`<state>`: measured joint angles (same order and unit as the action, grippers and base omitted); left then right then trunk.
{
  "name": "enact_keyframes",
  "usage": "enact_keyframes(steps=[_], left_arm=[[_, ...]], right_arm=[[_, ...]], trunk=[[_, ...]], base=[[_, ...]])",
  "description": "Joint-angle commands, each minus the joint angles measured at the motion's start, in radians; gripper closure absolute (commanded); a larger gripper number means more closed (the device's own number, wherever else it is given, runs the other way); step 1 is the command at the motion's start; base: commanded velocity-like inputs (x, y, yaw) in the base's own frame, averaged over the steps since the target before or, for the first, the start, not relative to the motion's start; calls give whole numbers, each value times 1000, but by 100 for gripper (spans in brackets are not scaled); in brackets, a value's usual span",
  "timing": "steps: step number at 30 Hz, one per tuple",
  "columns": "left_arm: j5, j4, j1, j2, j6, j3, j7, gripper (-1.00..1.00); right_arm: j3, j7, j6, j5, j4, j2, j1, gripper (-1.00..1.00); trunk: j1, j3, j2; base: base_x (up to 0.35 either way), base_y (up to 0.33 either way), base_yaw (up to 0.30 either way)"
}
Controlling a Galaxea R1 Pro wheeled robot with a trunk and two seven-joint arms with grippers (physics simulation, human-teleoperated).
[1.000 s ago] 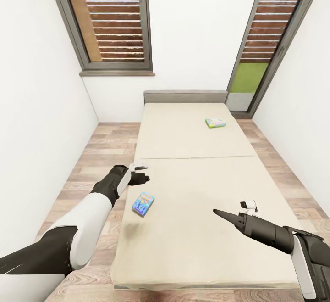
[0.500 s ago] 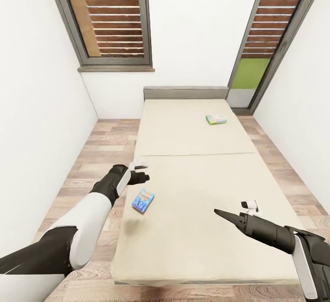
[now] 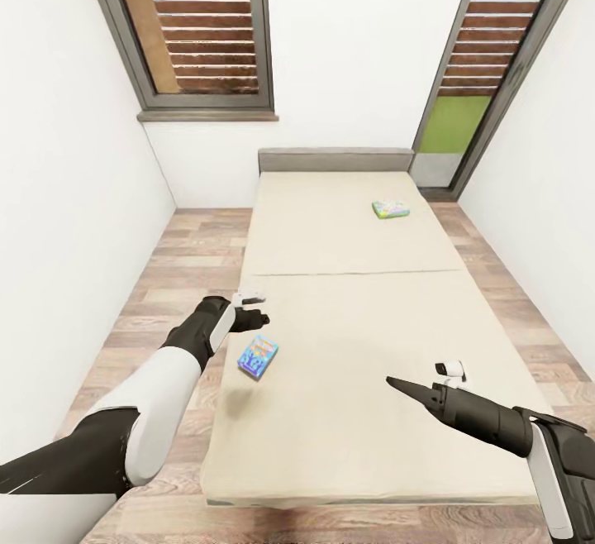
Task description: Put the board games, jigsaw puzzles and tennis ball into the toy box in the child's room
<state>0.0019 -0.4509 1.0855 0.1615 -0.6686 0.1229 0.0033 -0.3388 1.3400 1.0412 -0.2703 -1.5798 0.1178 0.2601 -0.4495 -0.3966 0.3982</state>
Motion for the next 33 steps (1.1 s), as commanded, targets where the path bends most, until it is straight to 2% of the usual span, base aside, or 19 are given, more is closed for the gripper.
enact_keyframes(steps=[1, 33], left_arm=[[0, -1, 1, 1, -6, 7, 0, -100], [1, -4, 1, 1, -8, 9, 0, -100]], right_arm=[[0, 2, 6, -1, 0, 0, 1, -100], [0, 2, 6, -1, 0, 1, 1, -100]], trunk=[[0, -3, 2], [0, -56, 2]], base=[[0, 0, 0], [0, 0, 0]])
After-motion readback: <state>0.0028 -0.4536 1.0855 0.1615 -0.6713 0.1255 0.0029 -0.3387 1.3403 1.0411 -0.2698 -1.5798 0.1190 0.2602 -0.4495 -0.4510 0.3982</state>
